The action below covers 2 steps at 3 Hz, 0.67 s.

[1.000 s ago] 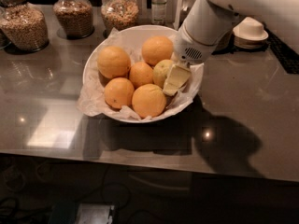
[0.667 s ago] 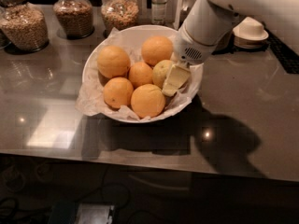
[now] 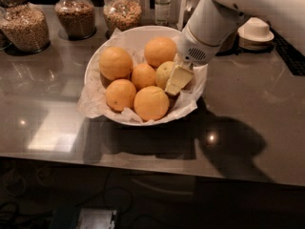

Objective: Pick orange from white bowl

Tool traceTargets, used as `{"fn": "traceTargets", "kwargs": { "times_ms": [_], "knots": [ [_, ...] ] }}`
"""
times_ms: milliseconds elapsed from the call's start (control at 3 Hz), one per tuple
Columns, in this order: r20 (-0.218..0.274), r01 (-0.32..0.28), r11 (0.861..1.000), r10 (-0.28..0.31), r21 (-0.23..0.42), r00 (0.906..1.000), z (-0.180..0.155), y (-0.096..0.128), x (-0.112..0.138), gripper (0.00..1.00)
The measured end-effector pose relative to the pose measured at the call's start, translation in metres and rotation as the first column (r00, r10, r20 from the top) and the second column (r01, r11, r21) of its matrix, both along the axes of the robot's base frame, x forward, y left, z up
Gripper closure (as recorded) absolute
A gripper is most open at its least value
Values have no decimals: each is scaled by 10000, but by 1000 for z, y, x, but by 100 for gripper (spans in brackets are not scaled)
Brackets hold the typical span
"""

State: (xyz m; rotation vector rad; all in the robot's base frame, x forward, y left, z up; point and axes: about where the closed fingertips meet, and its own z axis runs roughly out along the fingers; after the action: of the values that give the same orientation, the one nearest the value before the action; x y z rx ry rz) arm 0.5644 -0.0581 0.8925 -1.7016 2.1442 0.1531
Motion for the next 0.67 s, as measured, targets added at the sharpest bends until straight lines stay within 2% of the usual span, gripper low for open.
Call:
{"fn": "traceTargets", "kwargs": {
  "times_ms": [333,667],
  "knots": [
    [-135,-52,9999,54,111,9999,-4,2,-1,98],
    [-272,-111,9997,117,228,9996,-7,3,-1,100]
  ]
}}
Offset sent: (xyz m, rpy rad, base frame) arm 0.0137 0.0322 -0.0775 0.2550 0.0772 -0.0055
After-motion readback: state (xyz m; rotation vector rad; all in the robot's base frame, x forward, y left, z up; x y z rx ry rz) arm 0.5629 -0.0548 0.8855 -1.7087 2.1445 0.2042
